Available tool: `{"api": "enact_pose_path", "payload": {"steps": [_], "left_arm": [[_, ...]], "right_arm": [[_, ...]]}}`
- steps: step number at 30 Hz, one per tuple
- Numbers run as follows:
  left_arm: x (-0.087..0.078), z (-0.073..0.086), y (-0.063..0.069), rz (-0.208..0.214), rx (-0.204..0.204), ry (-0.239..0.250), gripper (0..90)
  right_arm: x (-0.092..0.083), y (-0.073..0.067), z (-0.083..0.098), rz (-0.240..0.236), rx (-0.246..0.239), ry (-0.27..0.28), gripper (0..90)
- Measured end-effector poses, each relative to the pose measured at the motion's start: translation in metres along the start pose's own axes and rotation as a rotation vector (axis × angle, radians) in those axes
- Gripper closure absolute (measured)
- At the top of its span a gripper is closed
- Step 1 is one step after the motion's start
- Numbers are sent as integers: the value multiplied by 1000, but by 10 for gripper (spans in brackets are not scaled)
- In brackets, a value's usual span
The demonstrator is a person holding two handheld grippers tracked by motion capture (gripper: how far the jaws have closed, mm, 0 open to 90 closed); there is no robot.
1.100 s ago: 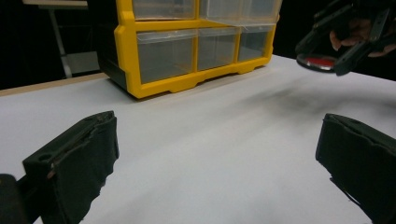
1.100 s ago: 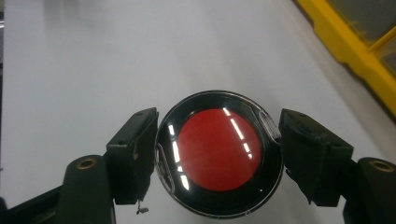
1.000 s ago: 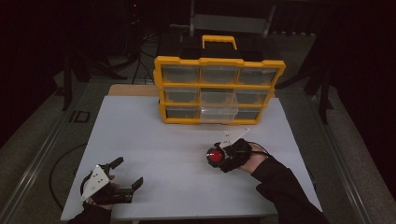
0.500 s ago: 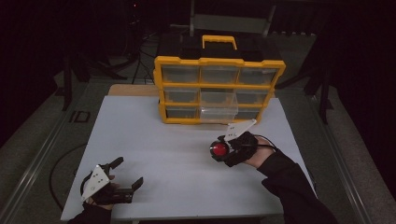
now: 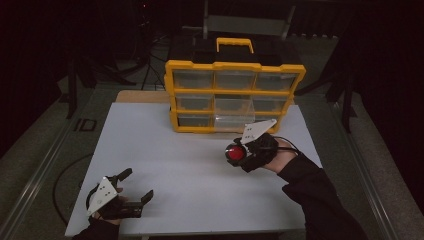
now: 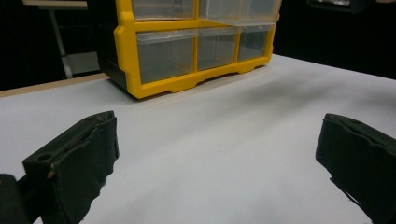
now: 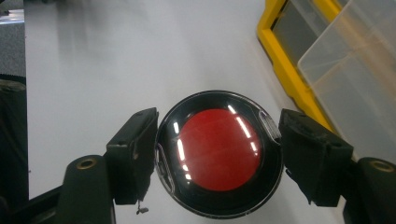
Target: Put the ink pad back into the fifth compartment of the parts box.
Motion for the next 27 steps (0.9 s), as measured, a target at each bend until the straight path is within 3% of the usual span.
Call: {"api": "enact_pose_path", "payload": {"steps": [5, 17, 27], "left_arm": [[0, 0, 0, 0, -1, 1, 0], [0, 0, 0, 0, -2, 2, 0], [-1, 0, -1, -1, -3, 3, 0]], "right_arm": [[-11, 8, -11, 20, -1, 27, 303], [-25, 21, -23, 48, 1, 35, 303], [-36, 39, -37, 86, 6, 40, 303]]}}
Point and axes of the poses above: each handheld gripper's, and its own axes: x roughly forward along the jaws, z roughly out of its underside, y roughly to its right, the point moved 7 cm from there along x, roughly forward along the jaws, and after that the axes turned 2 degrees about -z, right-handed, at the moved point
